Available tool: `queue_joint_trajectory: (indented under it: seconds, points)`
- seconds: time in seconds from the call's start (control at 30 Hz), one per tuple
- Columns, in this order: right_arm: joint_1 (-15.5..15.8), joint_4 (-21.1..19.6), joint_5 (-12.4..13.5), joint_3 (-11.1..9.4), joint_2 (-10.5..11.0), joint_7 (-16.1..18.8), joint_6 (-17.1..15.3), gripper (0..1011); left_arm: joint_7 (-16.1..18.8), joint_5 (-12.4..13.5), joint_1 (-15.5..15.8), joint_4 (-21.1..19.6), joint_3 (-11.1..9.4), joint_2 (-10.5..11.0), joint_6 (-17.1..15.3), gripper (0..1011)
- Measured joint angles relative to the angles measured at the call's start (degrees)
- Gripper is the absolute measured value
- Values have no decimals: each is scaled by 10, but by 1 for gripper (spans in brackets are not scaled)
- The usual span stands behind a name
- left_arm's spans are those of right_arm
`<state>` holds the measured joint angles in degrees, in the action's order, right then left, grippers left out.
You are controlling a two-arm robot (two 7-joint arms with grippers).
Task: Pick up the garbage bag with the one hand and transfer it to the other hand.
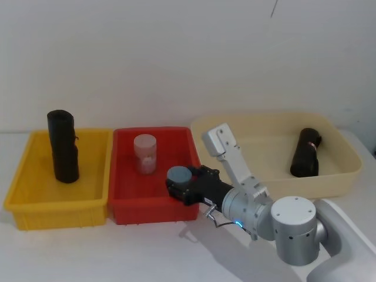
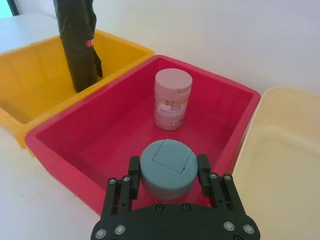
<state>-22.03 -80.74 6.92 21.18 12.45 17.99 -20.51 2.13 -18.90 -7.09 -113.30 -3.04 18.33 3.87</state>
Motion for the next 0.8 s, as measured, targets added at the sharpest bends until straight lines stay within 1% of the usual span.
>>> queue_joint_trajectory:
  seconds: [0.2,0.43,0.53,0.57,0.63,0.67,0.8]
  points:
    - [1,-7,8,-10,-3,-2,3,672,0,0,0,0,0,0,0,1001]
    - [4,-26,29,-33,-8,-6,20,672,0,0,0,0,0,0,0,1001]
    - [4,-36,41,-47,-10,-9,29,672,0,0,0,0,0,0,0,1001]
    - [4,-42,46,-55,-11,-12,34,672,0,0,0,0,0,0,0,1001]
    - [4,-46,51,-62,-13,-14,38,672,0,0,0,0,0,0,0,1001]
    - [3,-50,56,-70,-14,-18,43,672,0,0,0,0,0,0,0,1001]
    - [0,-56,64,-86,-17,-29,54,672,0,0,0,0,0,0,0,1001]
